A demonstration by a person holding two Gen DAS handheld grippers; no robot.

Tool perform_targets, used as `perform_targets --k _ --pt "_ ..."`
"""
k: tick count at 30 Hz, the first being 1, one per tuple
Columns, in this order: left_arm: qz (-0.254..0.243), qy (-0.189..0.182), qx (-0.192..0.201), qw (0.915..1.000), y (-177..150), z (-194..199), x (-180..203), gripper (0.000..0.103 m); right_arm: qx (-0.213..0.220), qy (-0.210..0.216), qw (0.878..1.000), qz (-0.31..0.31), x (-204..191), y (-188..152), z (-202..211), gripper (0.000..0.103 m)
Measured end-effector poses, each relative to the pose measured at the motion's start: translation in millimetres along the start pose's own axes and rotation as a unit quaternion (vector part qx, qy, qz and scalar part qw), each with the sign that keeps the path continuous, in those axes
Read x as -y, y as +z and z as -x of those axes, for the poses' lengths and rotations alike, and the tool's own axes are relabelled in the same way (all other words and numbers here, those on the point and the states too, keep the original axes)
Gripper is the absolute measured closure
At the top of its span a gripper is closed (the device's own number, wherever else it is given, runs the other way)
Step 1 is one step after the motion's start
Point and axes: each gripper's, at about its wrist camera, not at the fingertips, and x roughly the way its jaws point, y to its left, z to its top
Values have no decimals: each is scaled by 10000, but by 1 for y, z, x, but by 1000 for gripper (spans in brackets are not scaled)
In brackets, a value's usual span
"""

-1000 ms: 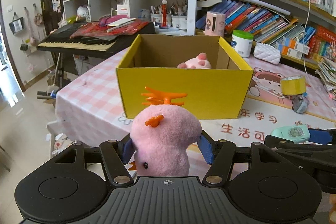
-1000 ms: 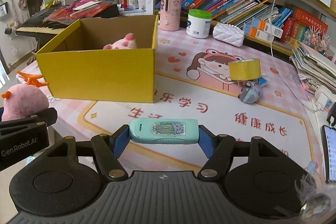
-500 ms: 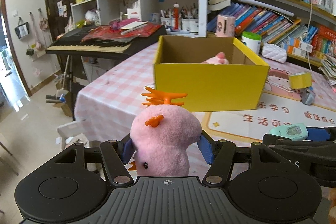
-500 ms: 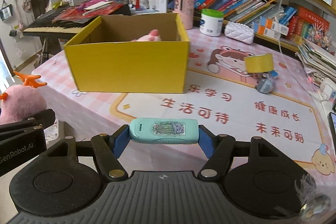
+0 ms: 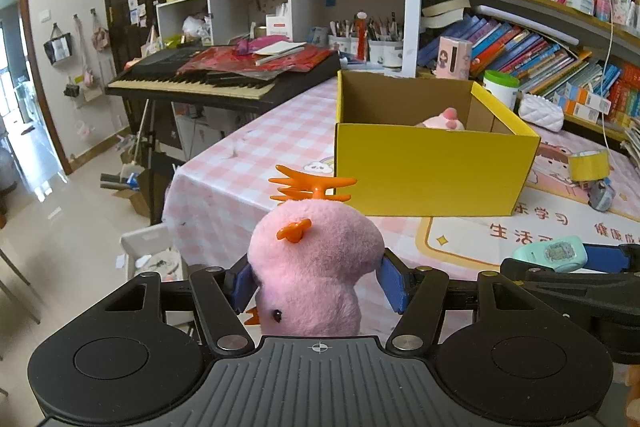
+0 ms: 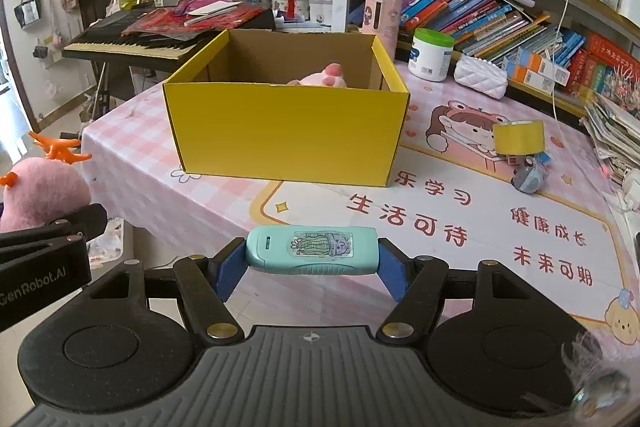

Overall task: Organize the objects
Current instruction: 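Carry the chick with the left tool while the right tool carries the eraser toward the yellow box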

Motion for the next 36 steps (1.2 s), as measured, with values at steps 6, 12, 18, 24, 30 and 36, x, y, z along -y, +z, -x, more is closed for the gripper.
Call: perform_targets --k 6,12,18,24,30,36 --pt "1 -50 109 9999 9 -8 9 41 67 -24 10000 28 7 6 -6 36" --pt "-15 -44 393 9992 31 -18 20 41 243 -24 9997 -15 20 24 -17 36" --pt "-23 -61 621 9981 50 -32 32 41 414 29 9991 51 29 49 -32 36" --pt "-28 48 806 9967 72 -52 42 41 596 159 9979 187 34 78 -53 36" --pt "-45 188 924 9955 96 -75 52 41 881 295 9953 286 43 112 -76 36" --pt "-86 314 867 9957 116 -103 62 41 1193 331 9920 255 56 151 -99 36"
